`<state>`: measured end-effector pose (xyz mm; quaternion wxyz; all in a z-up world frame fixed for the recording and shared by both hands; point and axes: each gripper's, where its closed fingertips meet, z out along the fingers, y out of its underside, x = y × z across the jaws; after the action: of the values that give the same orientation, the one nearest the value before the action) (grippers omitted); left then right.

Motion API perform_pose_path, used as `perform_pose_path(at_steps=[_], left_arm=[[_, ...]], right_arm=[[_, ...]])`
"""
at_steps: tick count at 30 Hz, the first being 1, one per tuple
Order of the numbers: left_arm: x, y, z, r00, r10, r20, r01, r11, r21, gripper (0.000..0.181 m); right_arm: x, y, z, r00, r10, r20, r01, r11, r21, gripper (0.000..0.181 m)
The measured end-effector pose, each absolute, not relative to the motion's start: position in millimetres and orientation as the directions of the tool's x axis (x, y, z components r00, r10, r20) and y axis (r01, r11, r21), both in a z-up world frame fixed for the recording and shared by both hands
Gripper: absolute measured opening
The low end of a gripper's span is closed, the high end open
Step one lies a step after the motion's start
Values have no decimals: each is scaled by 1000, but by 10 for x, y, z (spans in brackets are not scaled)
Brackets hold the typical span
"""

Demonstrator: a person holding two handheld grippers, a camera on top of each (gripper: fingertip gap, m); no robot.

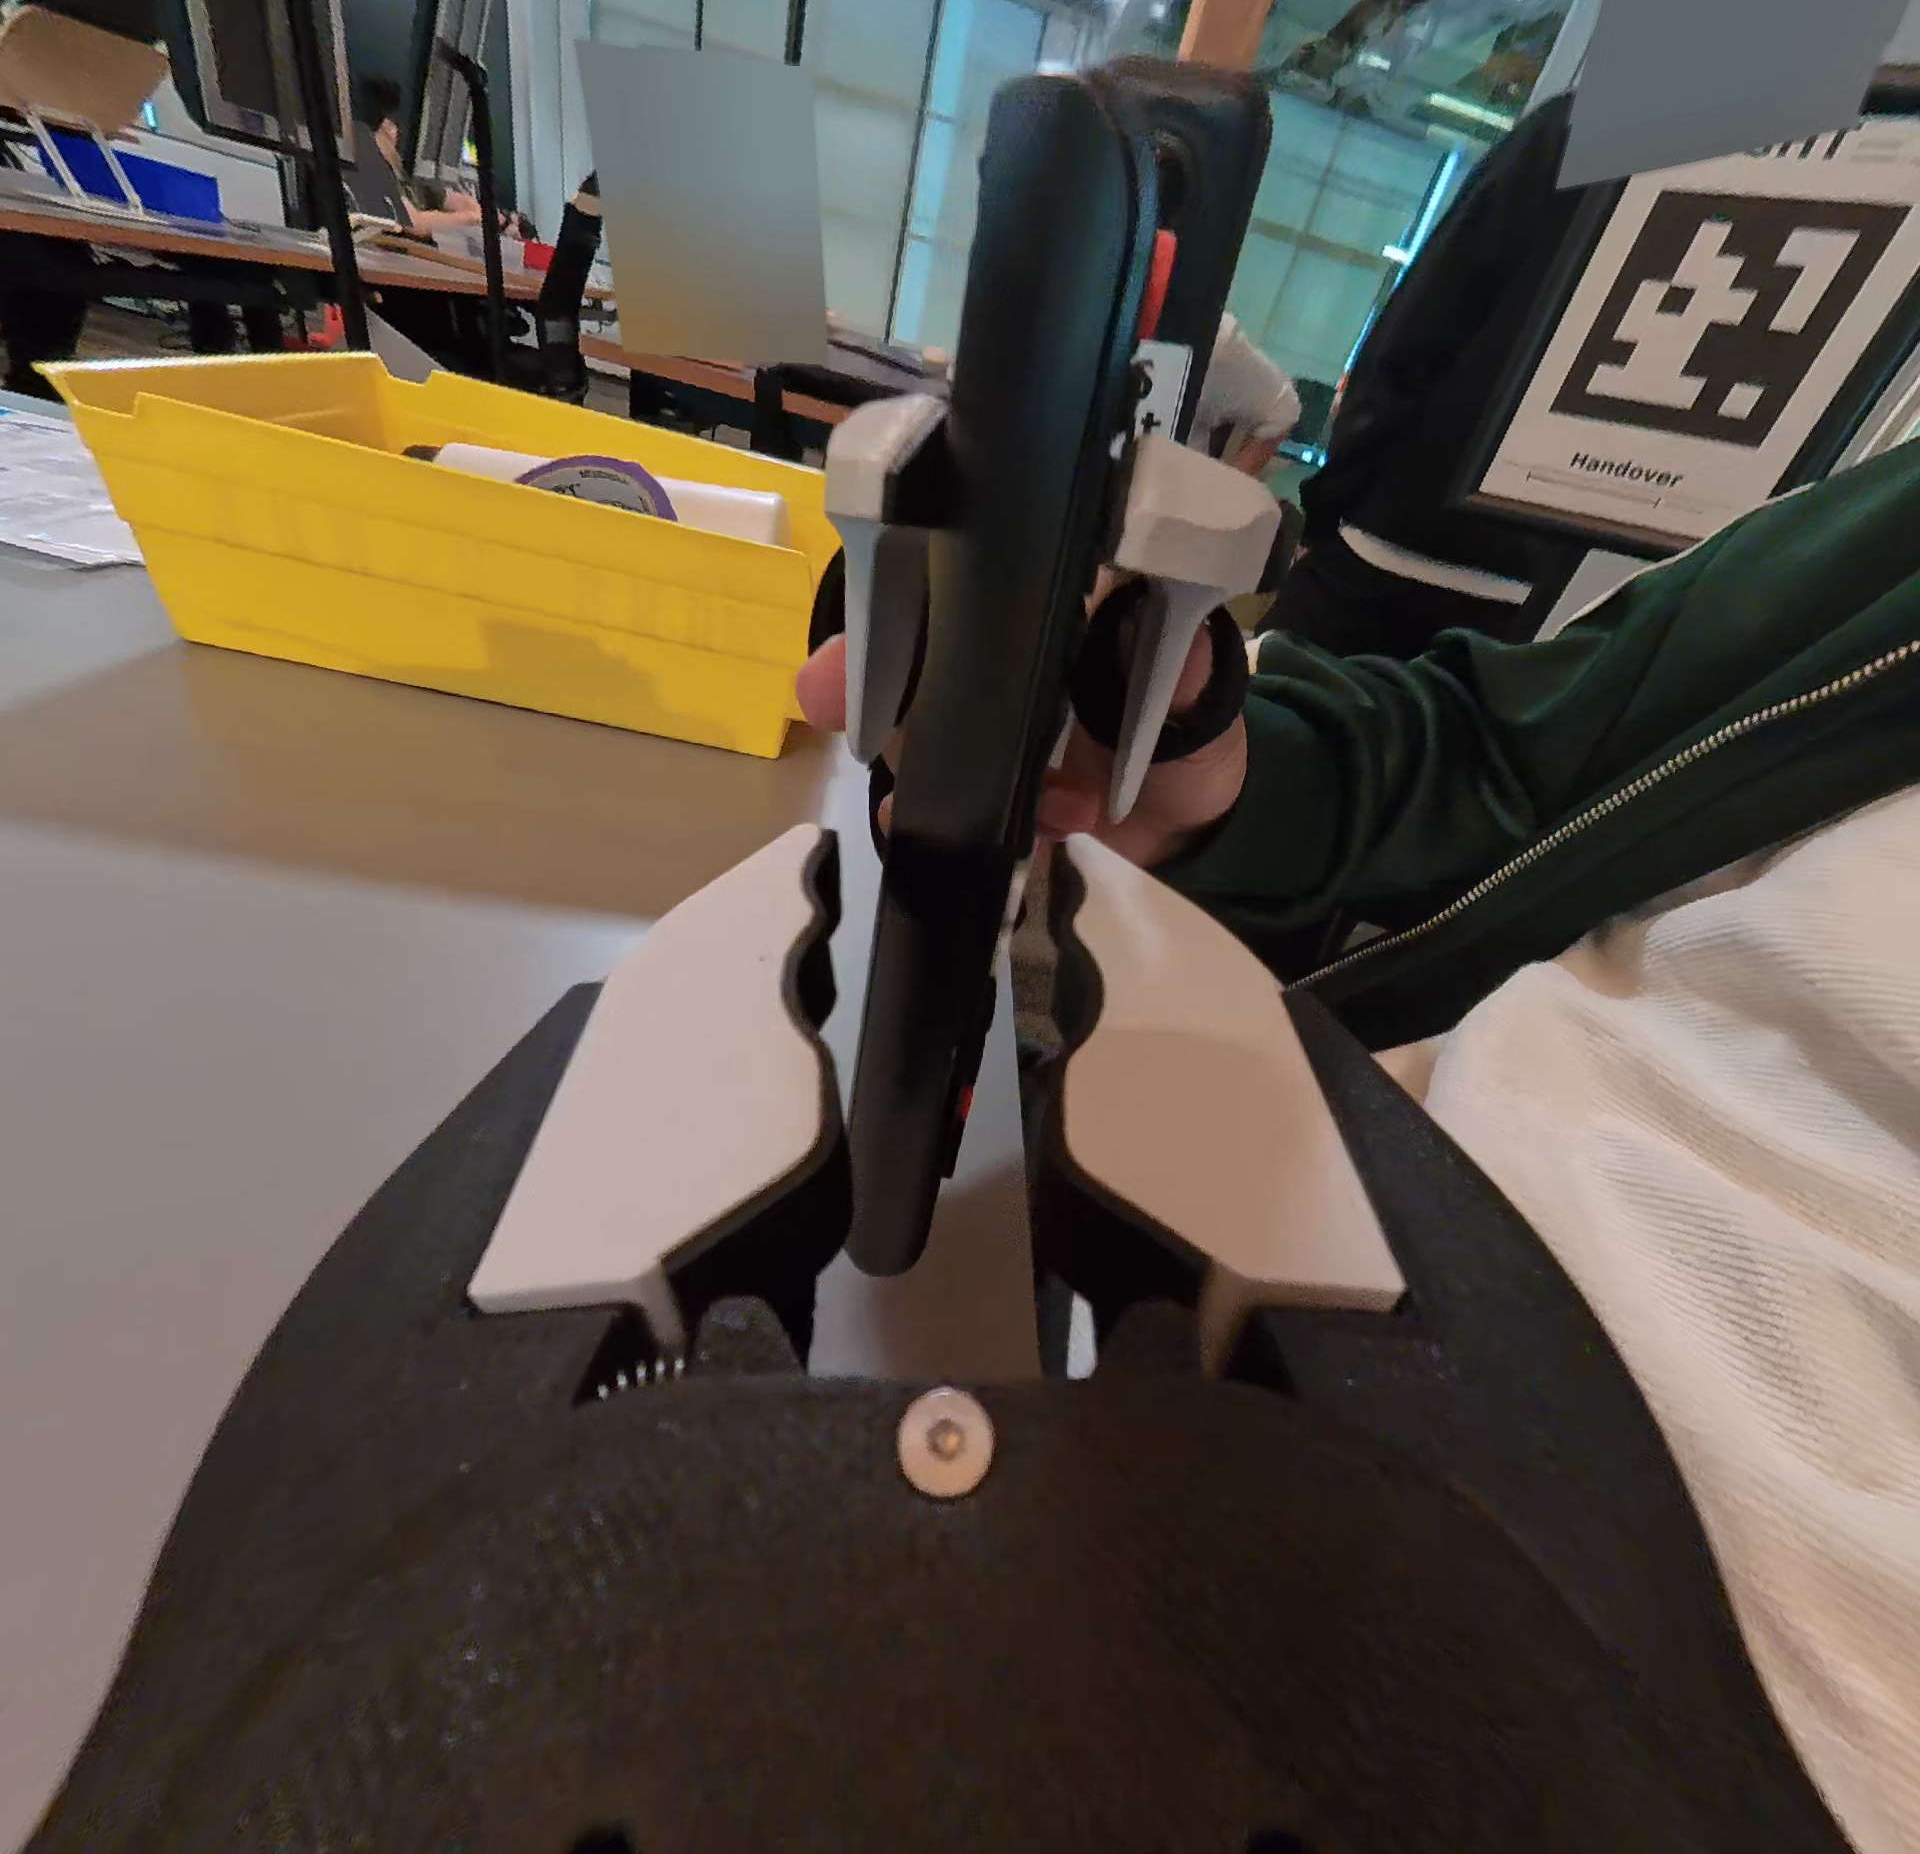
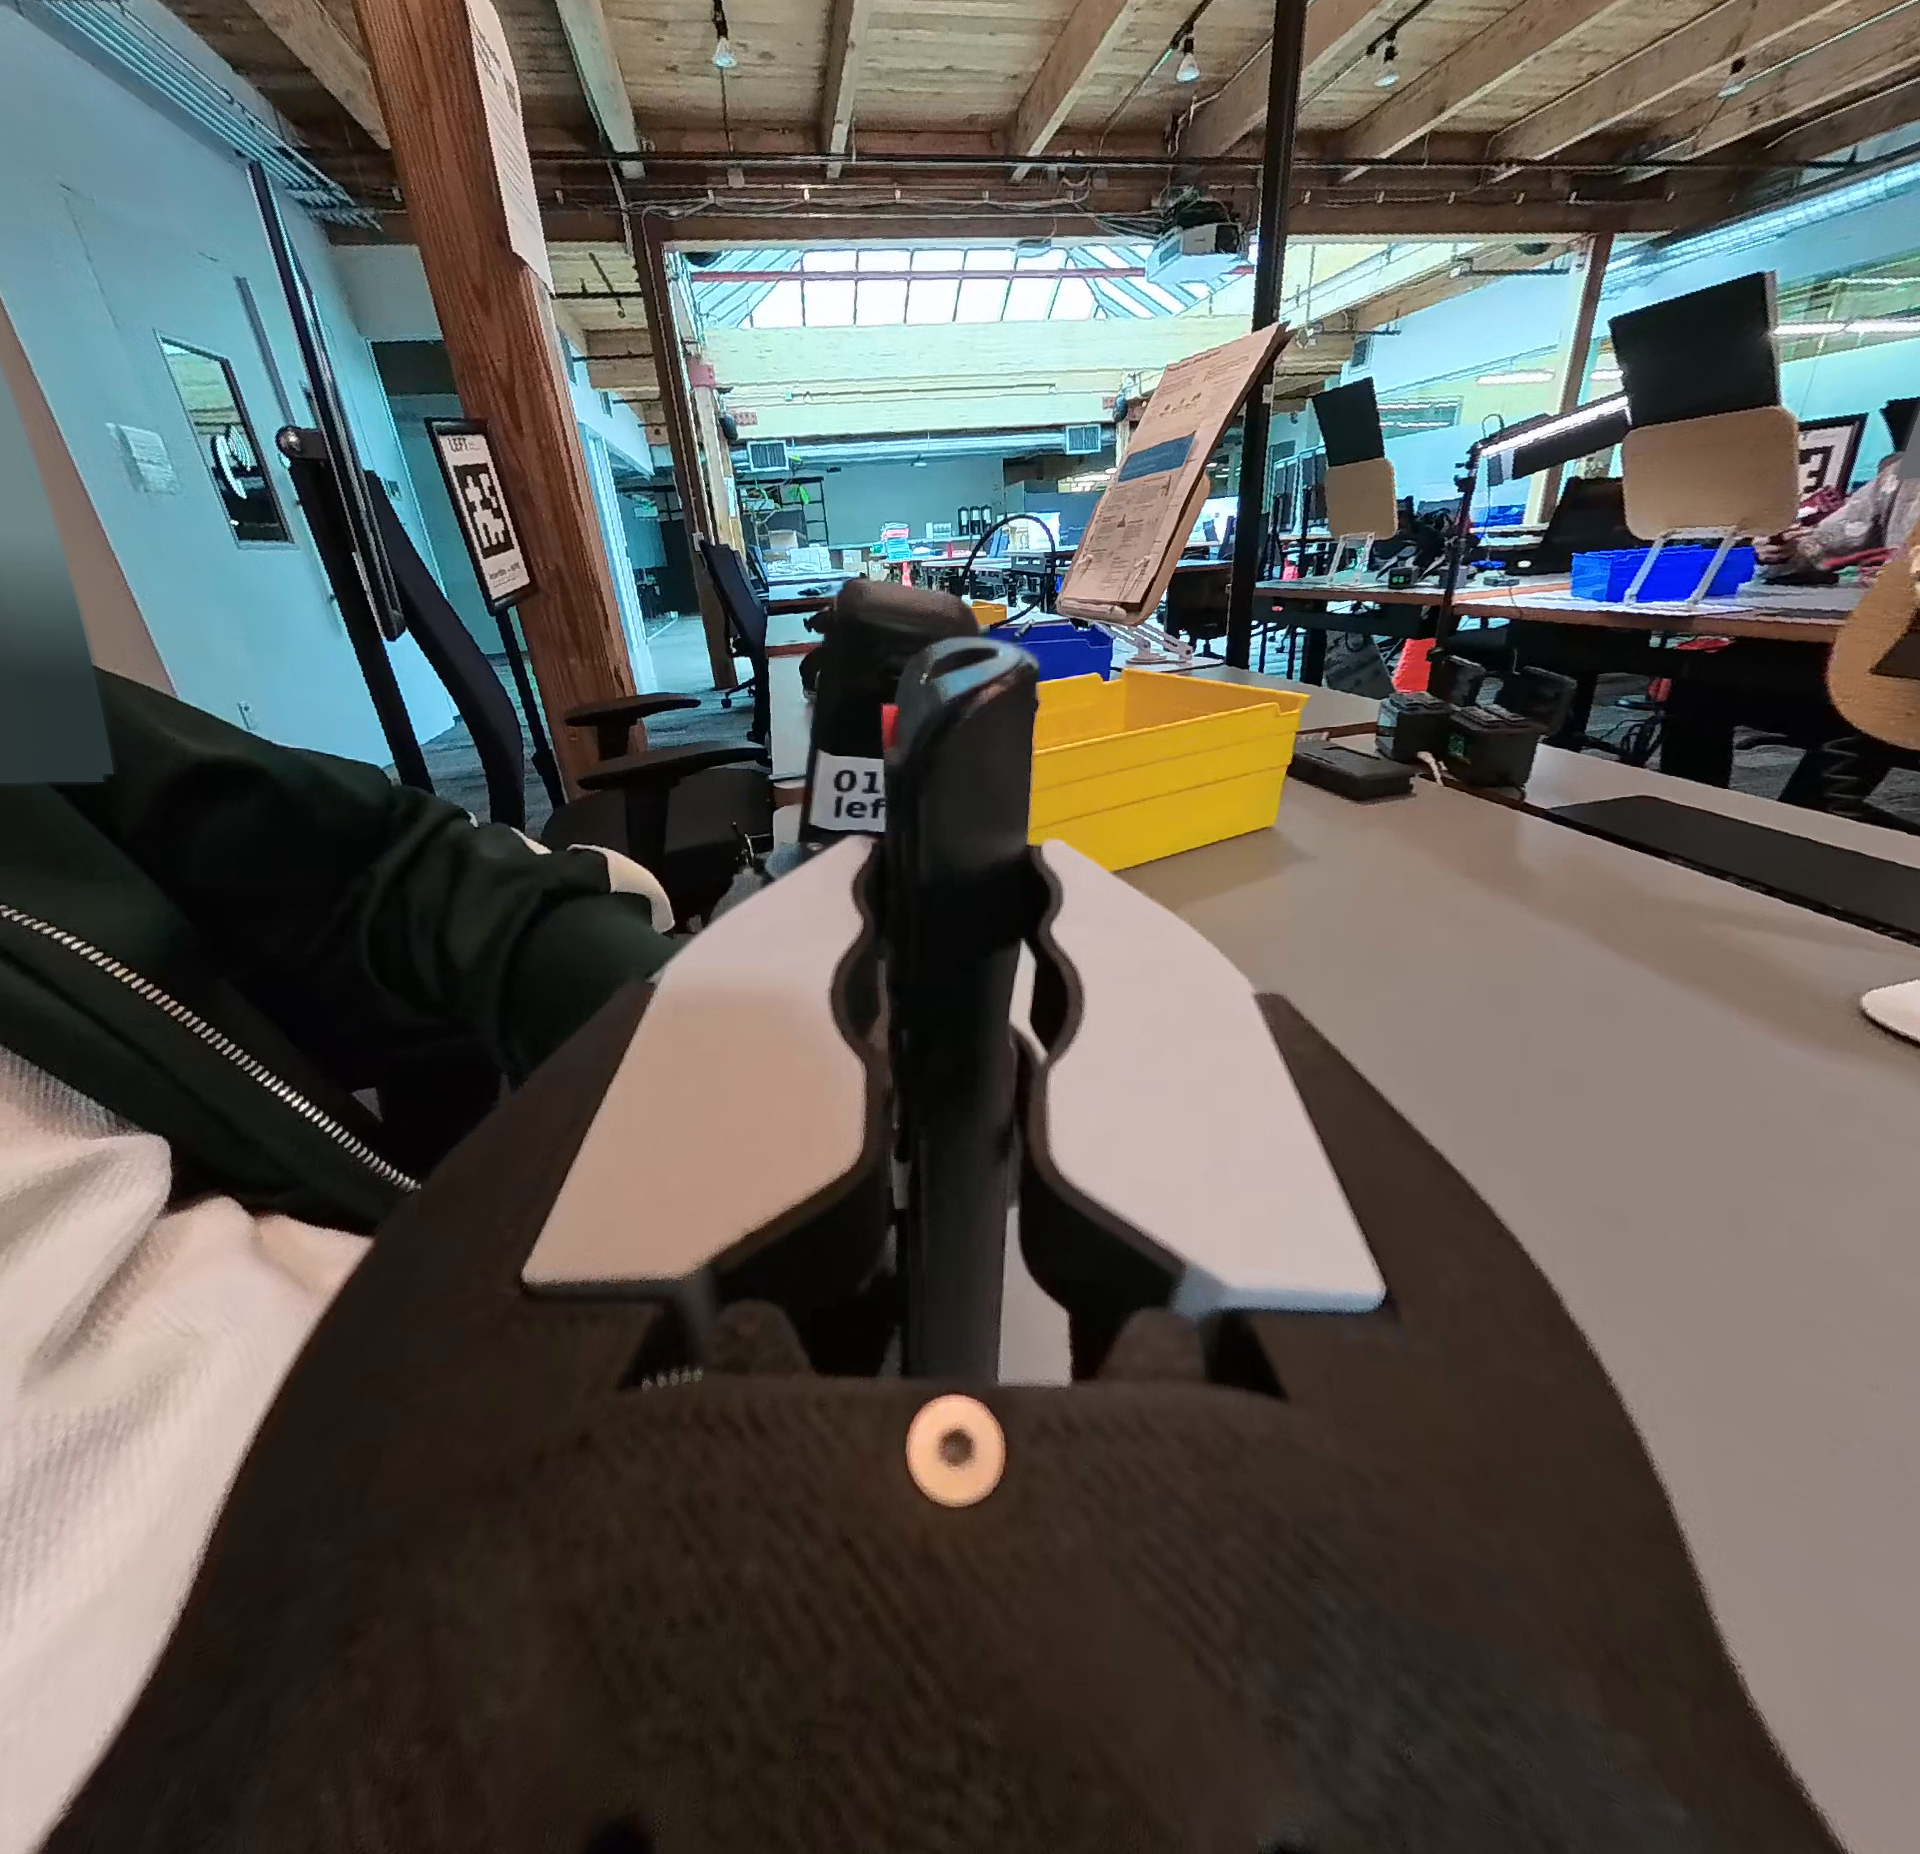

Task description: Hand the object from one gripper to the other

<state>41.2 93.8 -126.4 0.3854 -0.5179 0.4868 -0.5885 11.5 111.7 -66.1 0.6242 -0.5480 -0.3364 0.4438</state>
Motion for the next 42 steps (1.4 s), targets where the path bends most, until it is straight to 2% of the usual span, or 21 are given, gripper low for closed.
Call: perform_pose_path(at_steps=[3,8,10,14,20,30,39,40,42], left_arm=[[395,949,-1215,-182,-948,261,-26,-261,-965,44],[303,975,-989,-209,-942,262,69,-282,-957,67],[230,1005,-847,-209,-946,248,121,-277,-953,68],[137,1015,-664,-193,-957,218,131,-245,-960,56],[187,915,-678,-158,-981,117,53,-127,-991,47],[215,840,-695,-151,-987,60,36,-66,-997,26],[218,839,-699,-130,-991,33,9,-34,-999,25],[213,844,-690,-124,-992,27,12,-29,-1000,25],[195,861,-663,-114,-993,19,19,-21,-1000,25]], right_arm=[[111,1114,-674,376,925,-60,-173,7,-985,25],[137,1129,-694,370,927,-66,-161,-6,-987,25],[133,1125,-719,358,931,-73,-151,-19,-988,25],[63,1090,-788,326,942,-83,-118,-47,-992,25],[-77,1007,-883,299,953,-50,-42,-39,-998,25],[-166,956,-934,281,958,-52,-15,-50,-999,25],[-166,957,-927,270,961,-60,-52,-48,-997,26],[-154,978,-918,280,958,-61,-65,-44,-997,35],[-91,1084,-870,340,939,-51,-107,-15,-994,73]])
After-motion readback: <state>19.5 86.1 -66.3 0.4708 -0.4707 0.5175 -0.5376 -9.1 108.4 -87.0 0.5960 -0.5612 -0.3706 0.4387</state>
